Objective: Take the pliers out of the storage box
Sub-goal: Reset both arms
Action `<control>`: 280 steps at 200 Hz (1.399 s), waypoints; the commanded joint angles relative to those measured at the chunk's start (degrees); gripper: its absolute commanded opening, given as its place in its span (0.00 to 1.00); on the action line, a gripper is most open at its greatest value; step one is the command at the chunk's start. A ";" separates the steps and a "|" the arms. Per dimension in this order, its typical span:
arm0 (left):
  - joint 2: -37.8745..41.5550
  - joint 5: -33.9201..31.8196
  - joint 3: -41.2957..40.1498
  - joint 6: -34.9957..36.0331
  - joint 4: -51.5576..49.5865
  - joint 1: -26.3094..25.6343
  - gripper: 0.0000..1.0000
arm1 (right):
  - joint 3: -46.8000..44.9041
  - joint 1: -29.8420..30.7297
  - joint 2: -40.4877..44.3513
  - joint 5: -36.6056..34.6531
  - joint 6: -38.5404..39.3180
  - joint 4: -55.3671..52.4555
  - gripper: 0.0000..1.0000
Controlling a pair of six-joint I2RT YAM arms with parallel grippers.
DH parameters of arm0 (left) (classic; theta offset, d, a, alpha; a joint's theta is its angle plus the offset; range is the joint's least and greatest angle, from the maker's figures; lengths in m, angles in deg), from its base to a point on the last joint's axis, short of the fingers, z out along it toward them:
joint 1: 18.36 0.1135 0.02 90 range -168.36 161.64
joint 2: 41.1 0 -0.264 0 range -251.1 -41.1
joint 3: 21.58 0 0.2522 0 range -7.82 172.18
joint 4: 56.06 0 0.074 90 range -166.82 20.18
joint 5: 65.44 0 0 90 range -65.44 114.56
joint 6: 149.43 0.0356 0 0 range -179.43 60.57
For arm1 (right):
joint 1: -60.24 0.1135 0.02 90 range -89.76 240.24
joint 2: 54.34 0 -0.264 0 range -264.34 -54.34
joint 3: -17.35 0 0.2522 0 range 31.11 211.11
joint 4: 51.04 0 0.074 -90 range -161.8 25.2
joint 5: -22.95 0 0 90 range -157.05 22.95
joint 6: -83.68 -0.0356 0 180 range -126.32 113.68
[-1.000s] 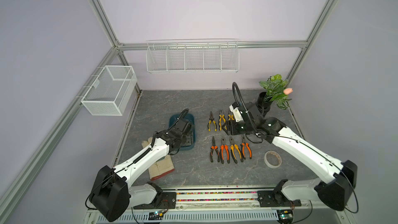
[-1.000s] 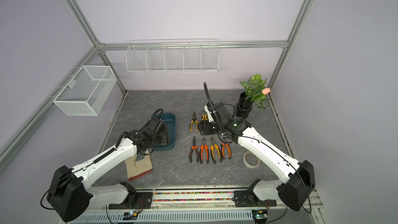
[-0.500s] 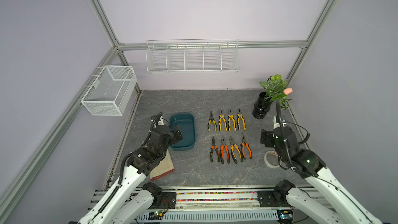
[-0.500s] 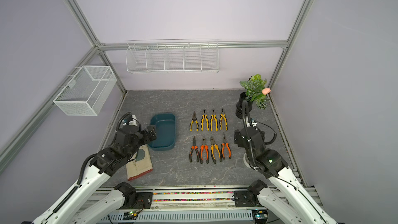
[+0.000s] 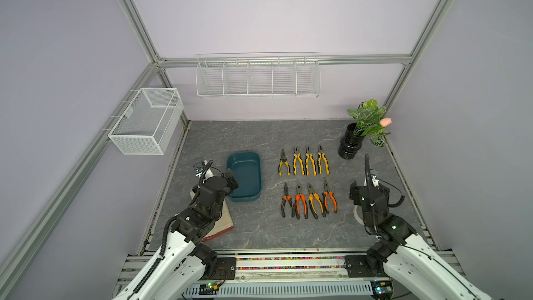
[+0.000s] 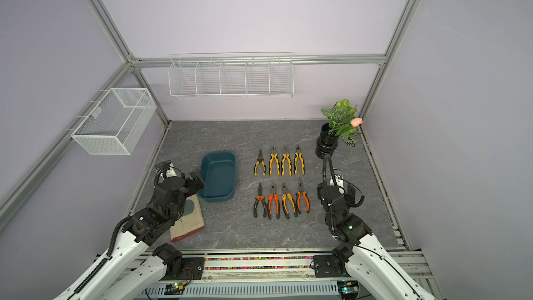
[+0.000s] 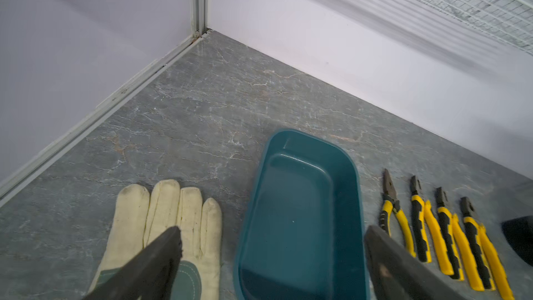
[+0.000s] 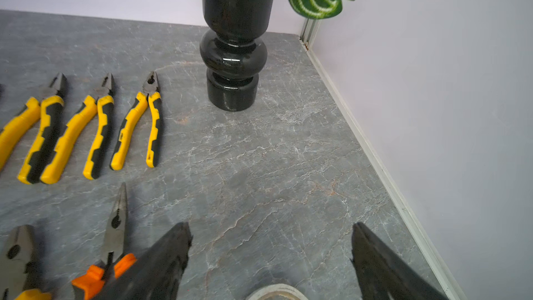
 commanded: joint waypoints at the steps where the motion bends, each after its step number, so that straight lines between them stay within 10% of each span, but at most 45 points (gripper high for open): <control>1: -0.59 -6.48 -2.34 4.36 7.76 0.26 1.00 | -2.86 -1.78 -1.52 -0.27 4.68 13.22 0.89; 48: 5.70 -5.09 -12.43 21.26 21.42 0.26 1.00 | -4.88 -8.89 -10.03 4.93 5.46 22.27 0.89; 225: 25.95 -1.39 -35.96 41.45 46.69 0.35 0.99 | -7.50 -20.42 -34.28 22.63 12.26 59.74 0.89; 280: 14.96 4.59 -36.70 40.71 55.43 7.91 0.99 | -9.31 -22.38 -51.22 24.70 14.19 81.89 0.89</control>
